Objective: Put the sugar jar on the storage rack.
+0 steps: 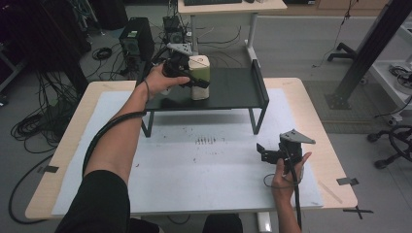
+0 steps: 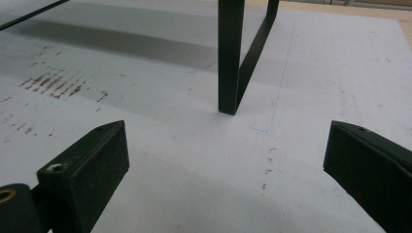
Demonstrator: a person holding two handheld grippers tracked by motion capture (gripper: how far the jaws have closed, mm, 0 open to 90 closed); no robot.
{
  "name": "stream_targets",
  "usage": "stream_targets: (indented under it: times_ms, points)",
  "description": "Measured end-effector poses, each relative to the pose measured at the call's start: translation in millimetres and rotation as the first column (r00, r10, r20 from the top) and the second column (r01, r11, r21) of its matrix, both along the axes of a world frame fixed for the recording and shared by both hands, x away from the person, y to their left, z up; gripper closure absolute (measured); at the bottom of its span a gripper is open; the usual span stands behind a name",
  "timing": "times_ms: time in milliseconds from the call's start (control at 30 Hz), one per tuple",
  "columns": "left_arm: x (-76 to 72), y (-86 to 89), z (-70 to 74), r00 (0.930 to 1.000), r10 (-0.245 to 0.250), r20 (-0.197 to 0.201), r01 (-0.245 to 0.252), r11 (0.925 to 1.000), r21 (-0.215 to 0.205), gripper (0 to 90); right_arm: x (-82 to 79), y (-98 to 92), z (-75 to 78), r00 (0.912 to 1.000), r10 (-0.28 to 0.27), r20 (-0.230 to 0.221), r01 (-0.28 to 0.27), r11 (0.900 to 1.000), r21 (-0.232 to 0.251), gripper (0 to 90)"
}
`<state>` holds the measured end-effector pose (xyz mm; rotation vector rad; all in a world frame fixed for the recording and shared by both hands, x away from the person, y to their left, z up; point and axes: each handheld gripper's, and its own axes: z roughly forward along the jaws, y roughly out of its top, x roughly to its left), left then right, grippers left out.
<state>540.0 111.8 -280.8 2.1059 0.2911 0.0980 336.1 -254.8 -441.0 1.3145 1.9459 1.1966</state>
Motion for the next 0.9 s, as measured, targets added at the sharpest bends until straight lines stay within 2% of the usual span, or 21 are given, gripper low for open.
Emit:
stream_targets:
  times_ms: [900]
  points:
    - [0.4, -0.6, 0.7, 1.0000, -0.001, -0.004, 0.001, 1.0000, 0.008, 28.6, 0.8, 1.0, -0.2, 1.0000, 0.003, -0.006, -0.003, 1.000, -0.011, 2.5]
